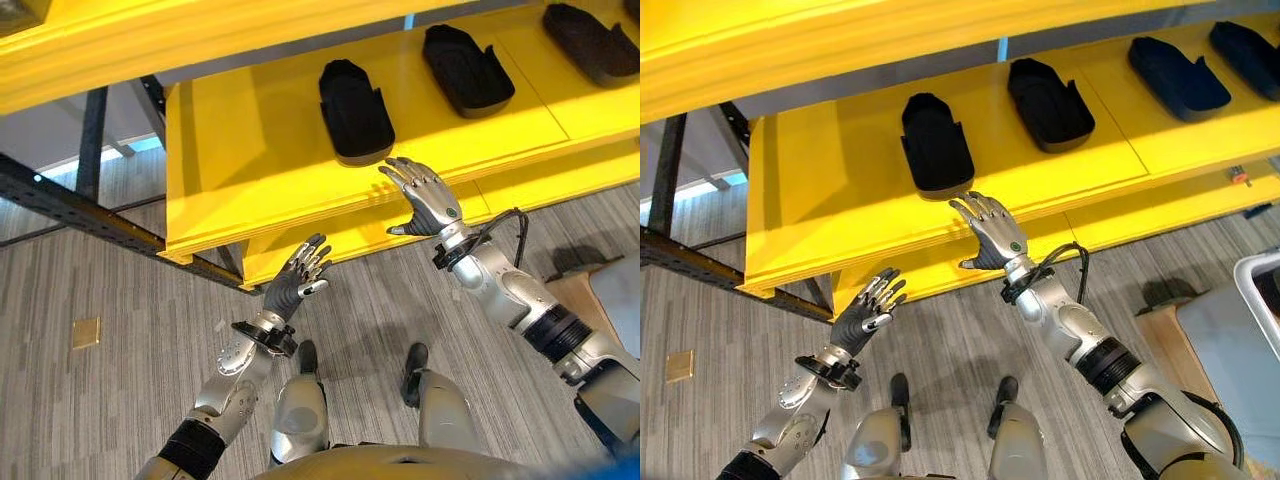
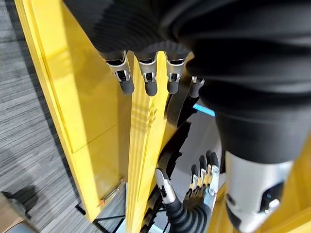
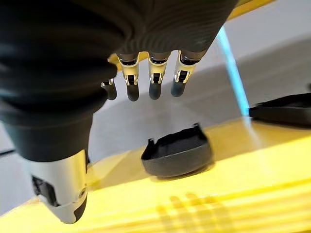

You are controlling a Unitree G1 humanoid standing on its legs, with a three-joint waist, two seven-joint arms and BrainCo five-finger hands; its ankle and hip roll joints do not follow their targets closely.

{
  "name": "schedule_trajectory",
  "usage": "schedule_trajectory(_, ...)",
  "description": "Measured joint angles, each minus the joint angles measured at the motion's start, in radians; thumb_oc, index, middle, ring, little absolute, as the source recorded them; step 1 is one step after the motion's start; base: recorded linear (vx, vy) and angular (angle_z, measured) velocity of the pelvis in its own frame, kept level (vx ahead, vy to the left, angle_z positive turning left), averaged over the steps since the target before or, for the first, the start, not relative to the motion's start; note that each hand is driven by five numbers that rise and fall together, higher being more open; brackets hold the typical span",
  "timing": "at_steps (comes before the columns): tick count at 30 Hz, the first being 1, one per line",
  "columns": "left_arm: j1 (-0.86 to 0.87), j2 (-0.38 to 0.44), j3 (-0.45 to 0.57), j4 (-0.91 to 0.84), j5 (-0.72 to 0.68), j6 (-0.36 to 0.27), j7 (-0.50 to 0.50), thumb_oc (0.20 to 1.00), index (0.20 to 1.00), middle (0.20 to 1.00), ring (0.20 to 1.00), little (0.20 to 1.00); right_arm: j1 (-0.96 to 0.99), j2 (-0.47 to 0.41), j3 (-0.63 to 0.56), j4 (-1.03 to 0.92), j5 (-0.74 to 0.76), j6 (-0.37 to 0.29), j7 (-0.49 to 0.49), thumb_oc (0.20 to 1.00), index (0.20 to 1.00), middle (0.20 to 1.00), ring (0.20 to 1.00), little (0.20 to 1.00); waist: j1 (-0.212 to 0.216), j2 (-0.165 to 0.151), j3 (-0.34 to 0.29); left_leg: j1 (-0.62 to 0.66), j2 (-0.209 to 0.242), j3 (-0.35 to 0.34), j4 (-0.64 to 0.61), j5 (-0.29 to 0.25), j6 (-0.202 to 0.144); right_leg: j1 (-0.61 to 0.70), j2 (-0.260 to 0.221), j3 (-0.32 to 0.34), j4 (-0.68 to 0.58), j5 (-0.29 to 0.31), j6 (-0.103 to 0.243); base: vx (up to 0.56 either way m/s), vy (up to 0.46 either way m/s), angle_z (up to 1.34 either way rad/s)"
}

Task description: Move parts from the plastic box to the shelf.

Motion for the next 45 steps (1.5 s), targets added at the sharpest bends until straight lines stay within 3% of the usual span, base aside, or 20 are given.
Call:
schedule_trajectory(8,0.006,0.006,0.021,-0.001,-0.004,0.076,-0.013,1.000,1.000,1.000,1.000,1.000,-0.080,0.056,0.014,0.172,-0.020,0.077,0.125,1.000,1.000,1.000,1.000,1.000,0.044,-0.021,0.012,-0.010,0.005,-0.031,-0.001,0.004,-0.004,0.015,0.002,-0.033,-0.012,-0.005,0.004,0.00,-0.056,0.10)
schedule_trajectory(12,-0.002,0.013,0.022,-0.001,-0.002,0.095,-0.014,1.000,1.000,1.000,1.000,1.000,-0.084,0.117,0.030,0.277,-0.020,0.117,0.133,1.000,1.000,1.000,1.000,1.000,0.059,-0.038,0.022,-0.029,0.005,-0.050,0.001,0.010,-0.013,0.013,0.001,-0.050,-0.014,-0.001,-0.001,-0.02,-0.024,0.13)
schedule_trajectory(16,-0.016,0.032,0.024,-0.006,-0.002,0.119,-0.014,1.000,1.000,1.000,1.000,1.000,-0.099,0.145,0.030,0.373,-0.019,0.159,0.130,1.000,1.000,1.000,1.000,1.000,0.089,-0.036,0.042,-0.035,0.002,-0.055,0.001,0.011,-0.014,0.012,-0.002,-0.053,-0.017,-0.001,0.000,-0.02,-0.003,0.04)
schedule_trajectory(19,-0.029,0.041,0.035,-0.010,-0.001,0.128,-0.013,1.000,1.000,1.000,1.000,1.000,-0.148,0.164,0.029,0.386,-0.018,0.190,0.120,1.000,1.000,1.000,1.000,1.000,0.087,-0.034,0.071,-0.037,0.001,-0.057,0.003,0.011,-0.014,0.011,-0.003,-0.056,-0.016,-0.001,0.001,-0.02,-0.001,0.01)
schedule_trajectory(25,-0.079,0.041,0.033,-0.013,-0.001,0.148,-0.012,1.000,1.000,1.000,1.000,1.000,-0.190,0.191,0.030,0.469,-0.026,0.205,0.046,1.000,1.000,1.000,1.000,1.000,0.092,-0.030,0.087,-0.046,0.000,-0.070,0.005,0.011,-0.014,0.010,-0.006,-0.068,-0.014,-0.005,0.003,-0.01,0.002,0.05)
schedule_trajectory(30,-0.110,0.039,0.014,-0.017,-0.001,0.152,-0.010,1.000,1.000,1.000,1.000,1.000,-0.263,0.195,0.028,0.549,-0.038,0.245,0.010,1.000,1.000,1.000,1.000,1.000,0.097,-0.005,0.104,-0.072,-0.011,-0.082,0.019,0.011,-0.012,-0.006,-0.021,-0.076,0.001,-0.006,0.002,-0.01,0.022,0.07)
schedule_trajectory(38,-0.118,0.039,0.013,-0.028,-0.001,0.167,-0.010,1.000,1.000,1.000,1.000,1.000,-0.302,0.195,0.031,0.597,-0.040,0.253,0.036,1.000,1.000,1.000,1.000,1.000,0.110,-0.003,0.105,-0.071,-0.014,-0.082,0.021,0.011,-0.013,-0.006,-0.025,-0.077,0.005,-0.008,0.004,0.00,0.000,0.00)
schedule_trajectory(45,-0.116,0.039,0.010,-0.028,-0.001,0.172,-0.009,1.000,1.000,1.000,1.000,1.000,-0.371,0.192,0.052,0.653,-0.049,0.263,0.131,1.000,1.000,1.000,1.000,1.000,0.118,-0.003,0.105,-0.071,-0.017,-0.086,0.026,0.012,-0.013,-0.006,-0.031,-0.078,0.014,-0.012,0.003,0.01,0.000,0.01)
